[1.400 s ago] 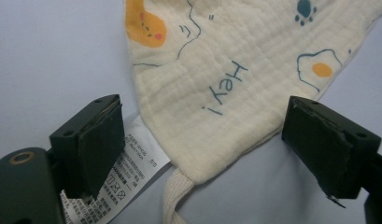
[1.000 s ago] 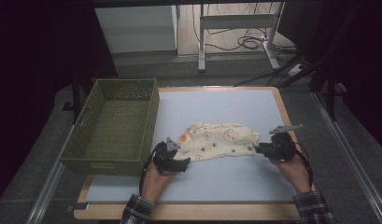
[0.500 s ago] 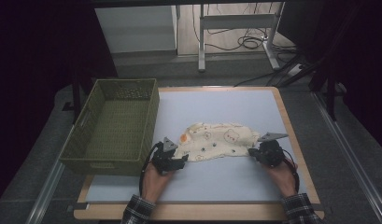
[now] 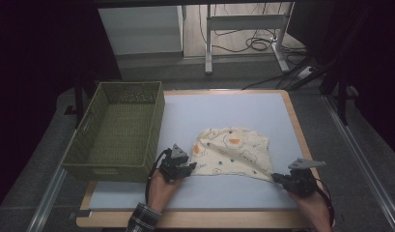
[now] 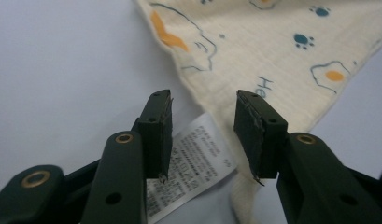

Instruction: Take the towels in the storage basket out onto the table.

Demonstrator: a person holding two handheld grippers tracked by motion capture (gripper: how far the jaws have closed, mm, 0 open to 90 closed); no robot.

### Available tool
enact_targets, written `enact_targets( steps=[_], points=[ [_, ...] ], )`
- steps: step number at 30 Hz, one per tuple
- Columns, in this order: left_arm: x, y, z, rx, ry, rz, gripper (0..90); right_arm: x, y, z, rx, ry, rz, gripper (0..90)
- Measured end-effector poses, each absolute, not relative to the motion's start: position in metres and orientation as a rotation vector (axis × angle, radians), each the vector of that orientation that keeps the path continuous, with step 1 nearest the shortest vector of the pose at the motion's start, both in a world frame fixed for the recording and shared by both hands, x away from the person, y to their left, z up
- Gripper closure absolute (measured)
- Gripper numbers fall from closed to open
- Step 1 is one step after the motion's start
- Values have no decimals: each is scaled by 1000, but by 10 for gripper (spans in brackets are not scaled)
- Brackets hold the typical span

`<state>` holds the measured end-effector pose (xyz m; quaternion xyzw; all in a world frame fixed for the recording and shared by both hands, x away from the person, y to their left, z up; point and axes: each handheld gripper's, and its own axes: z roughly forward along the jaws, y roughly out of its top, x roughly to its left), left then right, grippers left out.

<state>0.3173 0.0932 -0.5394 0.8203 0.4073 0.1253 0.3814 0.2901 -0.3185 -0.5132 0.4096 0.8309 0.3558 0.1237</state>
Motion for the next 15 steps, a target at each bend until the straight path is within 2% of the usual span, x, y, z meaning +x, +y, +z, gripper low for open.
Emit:
enact_targets(
  steps=[1,3,5,15],
  points=[
    [316,90,-540,2112,1030,331,590,289,-319,-514,1194,2424,1041,879],
    [314,87,-538,2143,1004,331,755,283,-320,-517,1200,2427,1054,879],
    [312,88,-537,2158,987,307,868,282,-320,-517,1198,2430,1056,878],
    [283,101,-529,2202,940,215,878,254,-319,-515,1155,2464,1073,879]
  ],
)
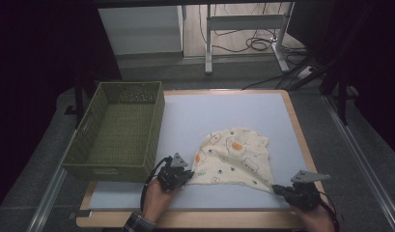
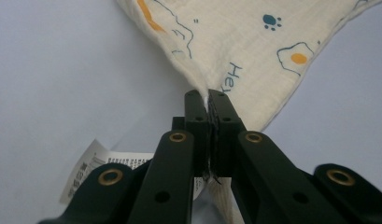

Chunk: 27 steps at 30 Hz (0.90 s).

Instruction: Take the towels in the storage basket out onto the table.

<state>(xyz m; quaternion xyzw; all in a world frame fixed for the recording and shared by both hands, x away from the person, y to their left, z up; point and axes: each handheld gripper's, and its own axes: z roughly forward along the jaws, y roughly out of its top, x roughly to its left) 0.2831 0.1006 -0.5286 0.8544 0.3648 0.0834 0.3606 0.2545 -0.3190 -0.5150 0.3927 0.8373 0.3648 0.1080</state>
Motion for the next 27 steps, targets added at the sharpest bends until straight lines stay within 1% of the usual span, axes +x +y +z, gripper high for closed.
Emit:
enact_targets(
  steps=[2,3,4,5,6,7,9,10,11,12,13,14,15,16,17,18,19,20,21,23,25,26,27],
  points=[
    [274,103,-528,2211,924,188,875,245,-320,-516,1151,2485,1080,879],
    [272,103,-528,2202,926,182,852,240,-320,-516,1150,2491,1076,878],
    [271,104,-527,2194,927,194,799,238,-320,-516,1147,2494,1072,877],
    [274,106,-524,2172,940,231,686,234,-322,-513,1138,2483,1086,868],
    [274,106,-524,2172,940,231,656,234,-322,-513,1138,2483,1086,868],
    [282,106,-518,2145,959,259,612,238,-325,-509,1143,2459,1096,847],
    [288,105,-515,2141,961,278,590,241,-326,-508,1142,2450,1099,840],
    [294,103,-512,2143,964,294,590,247,-326,-505,1146,2439,1104,831],
    [304,98,-508,2142,962,321,570,258,-326,-503,1146,2423,1098,810],
    [304,98,-508,2142,962,321,567,258,-326,-503,1146,2423,1098,810],
    [317,93,-503,2131,973,330,553,270,-326,-501,1146,2405,1093,793],
    [317,93,-503,2131,973,330,546,270,-326,-501,1146,2405,1093,793],
    [331,89,-499,2130,978,345,547,283,-327,-499,1155,2391,1086,781],
    [331,89,-499,2130,978,345,547,283,-327,-499,1155,2391,1086,781],
    [341,86,-497,2133,982,349,548,296,-327,-498,1165,2383,1079,767],
    [346,84,-495,2130,983,348,548,296,-327,-498,1165,2383,1079,767],
    [360,80,-493,2126,988,341,551,308,-328,-498,1175,2371,1068,759],
    [360,80,-493,2126,988,341,551,308,-328,-498,1175,2371,1068,759],
    [369,76,-492,2132,991,340,551,321,-327,-498,1196,2363,1063,753],
    [389,68,-491,2143,988,322,553,333,-326,-496,1203,2350,1058,752],
    [395,64,-491,2151,989,323,553,339,-325,-496,1207,2344,1059,749],
    [406,58,-493,2161,983,317,555,354,-321,-493,1215,2333,1055,745],
    [411,55,-494,2167,986,319,555,359,-319,-493,1213,2330,1048,743]
  ],
)
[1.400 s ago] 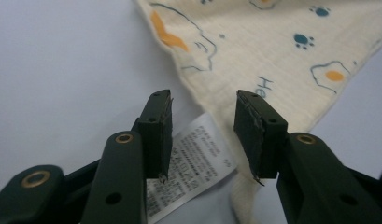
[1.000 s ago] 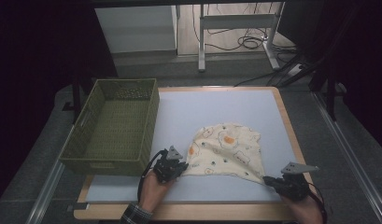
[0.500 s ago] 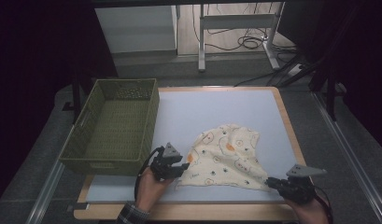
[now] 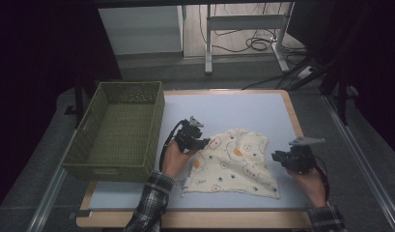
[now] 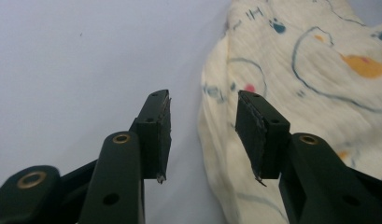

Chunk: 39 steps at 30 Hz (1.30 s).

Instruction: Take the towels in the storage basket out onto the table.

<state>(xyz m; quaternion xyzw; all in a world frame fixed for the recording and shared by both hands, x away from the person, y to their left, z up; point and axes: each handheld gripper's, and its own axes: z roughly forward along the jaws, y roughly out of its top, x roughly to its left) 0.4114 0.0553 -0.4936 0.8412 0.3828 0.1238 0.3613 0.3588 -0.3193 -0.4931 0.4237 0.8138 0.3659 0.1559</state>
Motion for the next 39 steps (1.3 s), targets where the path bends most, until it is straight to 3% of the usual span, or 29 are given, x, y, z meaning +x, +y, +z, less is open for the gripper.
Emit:
enact_targets(
  steps=[9,13,15,16,17,19,28,35,36,37,39],
  points=[
    [437,45,-507,2163,1011,235,557,407,-300,-499,1275,2297,1025,699],
    [439,39,-516,2203,989,208,661,420,-292,-511,1293,2305,966,662],
    [439,36,-522,2217,973,193,789,421,-287,-517,1280,2285,933,711],
    [438,36,-522,2218,969,200,834,421,-287,-517,1282,2278,922,780],
    [438,36,-522,2218,969,200,876,421,-287,-517,1282,2278,922,780],
    [437,39,-518,2198,957,236,893,420,-285,-517,1273,2295,936,878],
    [426,60,-481,2101,950,380,898,418,-288,-486,1230,2252,989,886],
    [413,71,-476,2038,971,635,900,418,-297,-475,1227,2210,998,884],
    [412,72,-476,2037,974,634,900,418,-299,-474,1229,2204,1004,883],
    [415,74,-481,2077,1025,552,894,419,-301,-475,1243,2203,1007,881],
    [419,73,-486,2122,1062,501,833,419,-302,-476,1253,2208,1002,879]
  ],
)
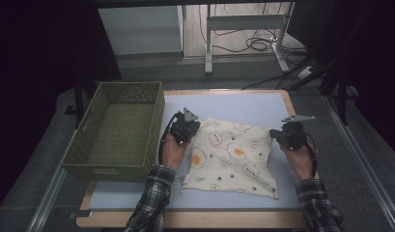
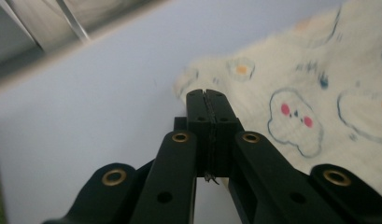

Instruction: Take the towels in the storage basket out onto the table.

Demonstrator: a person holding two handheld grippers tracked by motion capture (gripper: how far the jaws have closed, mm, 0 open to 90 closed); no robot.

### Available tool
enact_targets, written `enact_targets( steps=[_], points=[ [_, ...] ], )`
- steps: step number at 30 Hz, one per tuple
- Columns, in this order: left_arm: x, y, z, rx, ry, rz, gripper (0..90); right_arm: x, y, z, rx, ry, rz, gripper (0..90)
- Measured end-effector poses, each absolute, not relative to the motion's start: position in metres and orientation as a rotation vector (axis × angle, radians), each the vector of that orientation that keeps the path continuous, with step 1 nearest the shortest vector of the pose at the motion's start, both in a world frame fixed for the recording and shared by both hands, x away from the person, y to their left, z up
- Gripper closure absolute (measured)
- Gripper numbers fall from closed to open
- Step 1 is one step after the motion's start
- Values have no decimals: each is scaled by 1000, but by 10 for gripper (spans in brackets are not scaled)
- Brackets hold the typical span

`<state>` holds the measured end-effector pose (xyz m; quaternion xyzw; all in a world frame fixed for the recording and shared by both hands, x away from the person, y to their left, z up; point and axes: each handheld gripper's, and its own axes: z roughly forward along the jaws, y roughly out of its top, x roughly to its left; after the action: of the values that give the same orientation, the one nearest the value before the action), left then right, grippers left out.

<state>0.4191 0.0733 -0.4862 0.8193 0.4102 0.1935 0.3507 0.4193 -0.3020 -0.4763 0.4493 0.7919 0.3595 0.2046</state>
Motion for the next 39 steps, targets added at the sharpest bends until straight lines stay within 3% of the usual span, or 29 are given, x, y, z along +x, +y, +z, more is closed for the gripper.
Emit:
enact_targets(
  steps=[1,3,4,7,13,20,32,34,35,37,39],
  points=[
    [422,73,-493,2155,1081,495,833,420,-302,-479,1266,2222,988,872],
    [427,77,-501,2148,1104,474,748,422,-302,-485,1282,2247,955,836],
    [432,80,-504,2121,1129,459,652,422,-303,-488,1285,2252,952,789],
    [439,83,-505,2101,1133,445,590,425,-306,-489,1290,2240,937,750],
    [461,76,-510,2101,1106,451,566,433,-311,-491,1308,2236,963,752],
    [486,68,-519,2097,1095,462,597,446,-317,-500,1325,2232,968,806],
    [503,58,-536,2093,1118,492,525,457,-312,-516,1317,2225,935,749],
    [505,56,-537,2090,1108,469,608,456,-310,-516,1319,2219,917,789],
    [502,54,-538,2080,1099,417,726,455,-310,-515,1341,2225,913,854],
    [501,52,-537,2085,1099,416,765,455,-310,-514,1348,2232,914,867],
    [499,49,-534,2119,1090,419,860,455,-308,-512,1346,2247,898,884]
  ],
)
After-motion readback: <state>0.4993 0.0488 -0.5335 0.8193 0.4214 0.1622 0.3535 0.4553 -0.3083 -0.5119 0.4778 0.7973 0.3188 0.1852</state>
